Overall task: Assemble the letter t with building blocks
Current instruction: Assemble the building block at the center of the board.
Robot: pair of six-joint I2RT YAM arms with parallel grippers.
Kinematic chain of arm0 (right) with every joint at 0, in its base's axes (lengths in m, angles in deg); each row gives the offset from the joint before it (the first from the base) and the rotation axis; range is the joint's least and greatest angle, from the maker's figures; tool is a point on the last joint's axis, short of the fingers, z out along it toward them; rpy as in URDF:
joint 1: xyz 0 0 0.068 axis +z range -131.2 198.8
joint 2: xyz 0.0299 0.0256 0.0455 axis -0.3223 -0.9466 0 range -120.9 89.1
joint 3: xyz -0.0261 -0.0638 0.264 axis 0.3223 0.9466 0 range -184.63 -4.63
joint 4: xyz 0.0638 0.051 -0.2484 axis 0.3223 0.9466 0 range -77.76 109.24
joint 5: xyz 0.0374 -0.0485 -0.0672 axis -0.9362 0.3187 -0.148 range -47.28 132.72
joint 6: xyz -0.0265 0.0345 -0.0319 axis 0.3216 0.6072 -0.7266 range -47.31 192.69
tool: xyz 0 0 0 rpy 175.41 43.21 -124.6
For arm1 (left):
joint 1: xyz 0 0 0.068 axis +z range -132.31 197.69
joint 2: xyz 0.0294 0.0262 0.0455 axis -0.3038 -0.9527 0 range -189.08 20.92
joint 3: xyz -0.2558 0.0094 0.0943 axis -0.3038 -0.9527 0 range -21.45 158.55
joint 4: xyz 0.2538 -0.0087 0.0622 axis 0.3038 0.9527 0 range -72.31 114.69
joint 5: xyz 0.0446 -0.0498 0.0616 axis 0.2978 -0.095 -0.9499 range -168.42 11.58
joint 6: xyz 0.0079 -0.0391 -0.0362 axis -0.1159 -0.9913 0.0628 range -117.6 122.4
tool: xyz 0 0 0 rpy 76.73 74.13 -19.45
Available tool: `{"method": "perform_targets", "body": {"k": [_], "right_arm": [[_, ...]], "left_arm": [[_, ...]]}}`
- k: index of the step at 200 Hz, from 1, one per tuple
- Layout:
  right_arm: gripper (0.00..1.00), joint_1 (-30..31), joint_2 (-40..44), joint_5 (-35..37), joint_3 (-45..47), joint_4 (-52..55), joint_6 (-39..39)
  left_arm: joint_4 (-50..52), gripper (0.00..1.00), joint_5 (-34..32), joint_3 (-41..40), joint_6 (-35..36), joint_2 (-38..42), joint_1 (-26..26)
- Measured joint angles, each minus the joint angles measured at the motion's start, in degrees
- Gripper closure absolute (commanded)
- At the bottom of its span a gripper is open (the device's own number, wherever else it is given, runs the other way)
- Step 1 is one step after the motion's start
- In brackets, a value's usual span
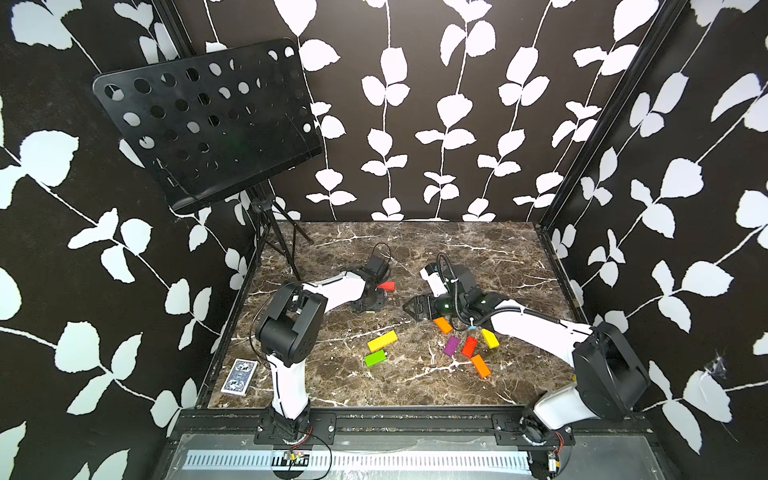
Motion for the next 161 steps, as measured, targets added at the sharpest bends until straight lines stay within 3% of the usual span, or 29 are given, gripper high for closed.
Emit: {"method": "perform_targets", "body": {"k": [47,161], "right_arm": [[0.01,0.0,0.0,0.0,0.24,0.0,0.0],[0.01,-0.15,0.13,-0.66,0.24,0.0,-0.02]], "left_arm": [[-0.07,0.55,0.59,0.24,0.24,-0.15,-0.02],[0.46,0.57,0.59,0.92,1.46,-0.63,-0.02]]}}
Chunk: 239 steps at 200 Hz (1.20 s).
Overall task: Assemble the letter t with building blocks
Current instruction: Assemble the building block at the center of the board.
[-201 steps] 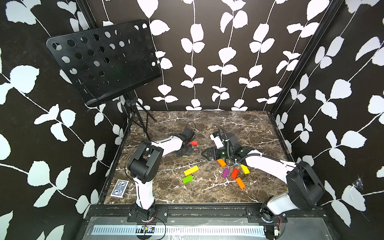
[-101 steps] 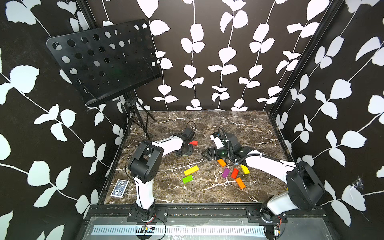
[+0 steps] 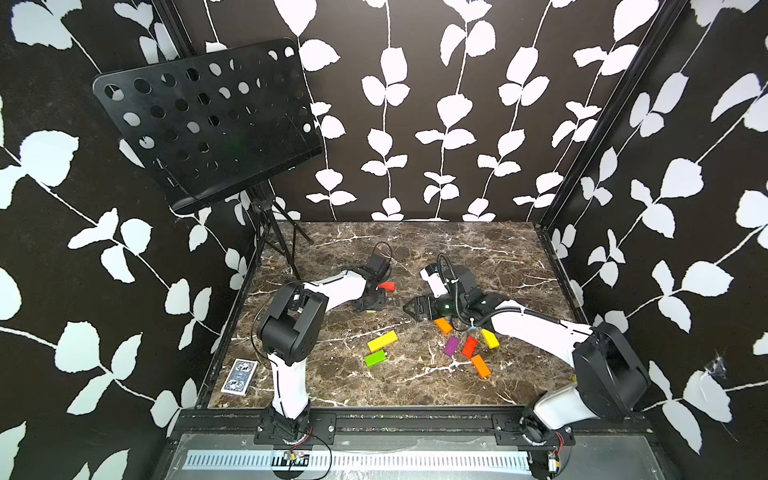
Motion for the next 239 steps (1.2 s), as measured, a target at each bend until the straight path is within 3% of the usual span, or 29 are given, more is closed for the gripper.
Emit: {"method": "perform_targets", "body": {"k": [239], "right_arm": [[0.01,0.0,0.22,-0.17,0.0,0.0,0.0]], "left_arm": [[0.72,0.54,-0.98,2.08,1.51,-1.66,0.0]]}}
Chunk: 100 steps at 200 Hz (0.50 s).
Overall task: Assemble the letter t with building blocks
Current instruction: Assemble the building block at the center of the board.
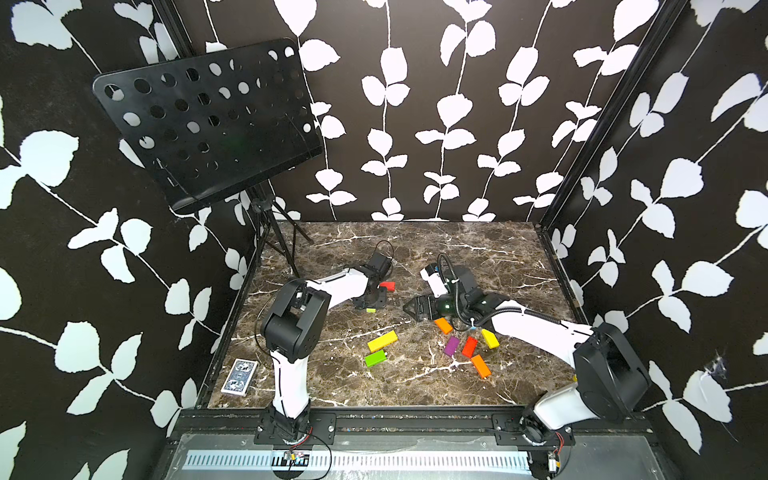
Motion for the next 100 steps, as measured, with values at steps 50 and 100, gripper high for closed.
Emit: {"method": "perform_targets", "body": {"k": [50,100], "right_arm": [[0.01,0.0,0.04,0.0,0.02,0.0,0.0],[0.01,0.0,0.09,-0.02,1.09,-0.33,0.02]], "left_arm": [[-1.22,0.49,0.66,-0.35,1.31,0.13,0.28],[-1.66,0.51,0.55,-0.83,1.27,0.39,0.35]]}}
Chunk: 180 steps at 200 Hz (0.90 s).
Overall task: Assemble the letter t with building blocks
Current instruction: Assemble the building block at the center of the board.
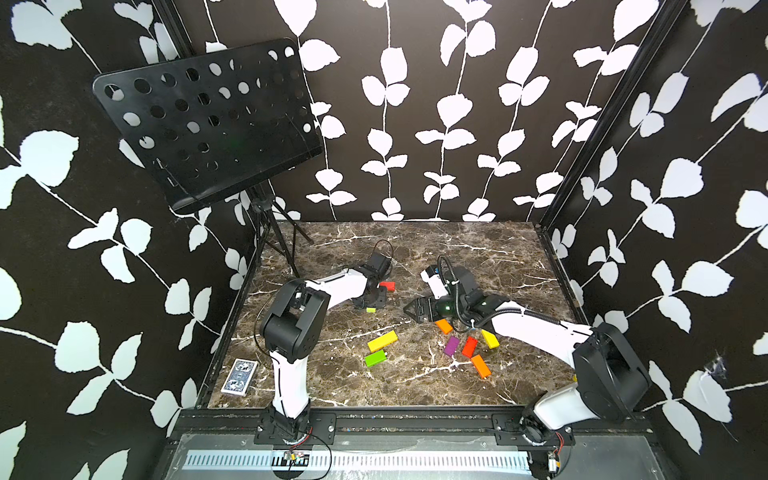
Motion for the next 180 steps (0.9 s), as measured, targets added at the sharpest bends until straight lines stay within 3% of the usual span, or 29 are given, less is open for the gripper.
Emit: {"method": "perform_targets", "body": {"k": [180], "right_arm": [[0.01,0.0,0.0,-0.22,0.0,-0.55,0.07]], "left_arm": [[-2.36,0.56,1.01,-2.32,-0.2,1.4,1.07]]}}
